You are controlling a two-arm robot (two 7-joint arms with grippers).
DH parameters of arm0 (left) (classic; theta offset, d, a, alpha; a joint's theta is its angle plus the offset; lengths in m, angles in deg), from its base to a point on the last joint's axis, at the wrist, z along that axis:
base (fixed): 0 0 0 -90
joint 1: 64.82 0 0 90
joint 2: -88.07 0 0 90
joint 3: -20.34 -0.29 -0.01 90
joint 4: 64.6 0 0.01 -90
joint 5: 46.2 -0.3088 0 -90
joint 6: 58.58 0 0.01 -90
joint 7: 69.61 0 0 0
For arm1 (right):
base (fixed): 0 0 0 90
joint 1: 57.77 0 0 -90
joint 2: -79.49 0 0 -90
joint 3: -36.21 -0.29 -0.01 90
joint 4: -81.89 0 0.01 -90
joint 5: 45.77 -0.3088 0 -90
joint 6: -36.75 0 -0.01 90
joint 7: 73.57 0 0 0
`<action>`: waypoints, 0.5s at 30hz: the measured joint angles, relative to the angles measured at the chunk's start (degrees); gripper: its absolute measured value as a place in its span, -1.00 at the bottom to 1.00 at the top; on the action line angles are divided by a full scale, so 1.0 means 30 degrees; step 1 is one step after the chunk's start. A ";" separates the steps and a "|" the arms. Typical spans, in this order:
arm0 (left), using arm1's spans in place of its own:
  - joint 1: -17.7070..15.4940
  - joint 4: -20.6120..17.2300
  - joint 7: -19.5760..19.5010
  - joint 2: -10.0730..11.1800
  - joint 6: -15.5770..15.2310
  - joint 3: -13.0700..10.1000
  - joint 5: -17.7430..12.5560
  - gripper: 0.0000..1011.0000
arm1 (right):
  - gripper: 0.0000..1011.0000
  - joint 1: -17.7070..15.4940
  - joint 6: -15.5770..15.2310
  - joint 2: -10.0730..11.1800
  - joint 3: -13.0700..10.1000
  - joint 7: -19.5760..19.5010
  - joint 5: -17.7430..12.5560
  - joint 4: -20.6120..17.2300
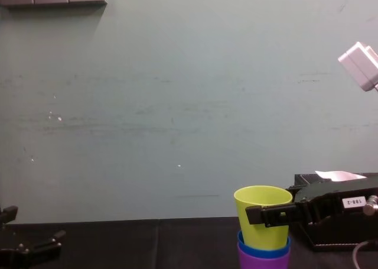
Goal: Stack the three plastic cups sequentially using one hand.
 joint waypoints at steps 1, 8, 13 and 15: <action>-0.0001 -0.0001 0.0000 0.0000 0.0000 0.0001 -0.0001 1.00 | 0.51 0.0001 -0.0001 0.0001 0.0000 0.0000 0.0000 -0.0003; 0.0000 0.0000 0.0000 0.0000 0.0001 0.0001 0.0000 1.00 | 0.84 0.0006 -0.0001 0.0009 -0.0008 -0.0006 0.0000 -0.0019; 0.0000 0.0000 0.0001 0.0000 0.0000 0.0000 0.0000 1.00 | 0.99 0.0006 0.0000 0.0010 -0.0013 -0.0009 -0.0001 -0.0026; -0.0001 0.0000 0.0001 0.0000 0.0001 0.0000 0.0001 1.00 | 0.99 0.0005 0.0000 0.0011 -0.0018 -0.0010 -0.0003 -0.0031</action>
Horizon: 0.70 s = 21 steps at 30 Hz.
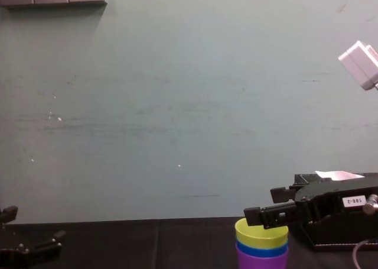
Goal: Stack the three plastic cups sequentially using one hand.
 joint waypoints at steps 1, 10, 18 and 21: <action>0.0001 -0.0001 0.0000 0.0000 0.0000 0.0001 -0.0002 1.00 | 0.99 0.0000 0.0000 0.0000 -0.0001 0.0000 -0.0002 -0.0001; 0.0000 0.0000 0.0000 -0.0001 0.0000 0.0001 -0.0001 1.00 | 0.99 0.0000 0.0001 0.0000 -0.0006 -0.0001 -0.0014 -0.0007; 0.0000 0.0000 0.0000 -0.0001 -0.0001 0.0000 -0.0001 1.00 | 0.99 -0.0732 0.0475 0.0365 -0.0549 -0.0267 -0.0191 -0.0601; 0.0000 0.0000 0.0001 0.0000 -0.0001 0.0000 -0.0001 1.00 | 0.99 -0.1124 0.0634 0.0600 -0.0905 -0.0474 -0.0350 -0.0920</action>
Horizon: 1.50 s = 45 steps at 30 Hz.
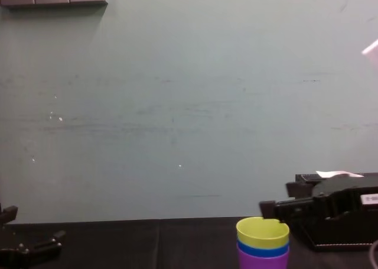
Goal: Stack the three plastic cups sequentially using one hand.
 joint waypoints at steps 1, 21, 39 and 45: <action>0.0000 0.0000 -0.0001 0.0000 0.0000 0.0001 0.0001 1.00 | 0.99 -0.0148 0.0057 0.0082 -0.0140 -0.0099 -0.0044 -0.0114; 0.0001 0.0000 -0.0001 0.0000 0.0001 0.0000 0.0000 1.00 | 0.99 -0.3803 0.1582 0.1159 -0.3512 -0.2934 -0.0343 -0.0754; 0.0000 0.0002 -0.0001 -0.0001 0.0001 0.0000 0.0000 1.00 | 0.99 -0.4096 0.1729 0.0740 -0.3859 -0.3547 0.0421 0.0429; 0.0001 0.0001 -0.0001 -0.0001 0.0001 0.0001 0.0000 1.00 | 0.99 -0.4104 0.1733 0.0769 -0.3857 -0.3540 0.0381 0.0352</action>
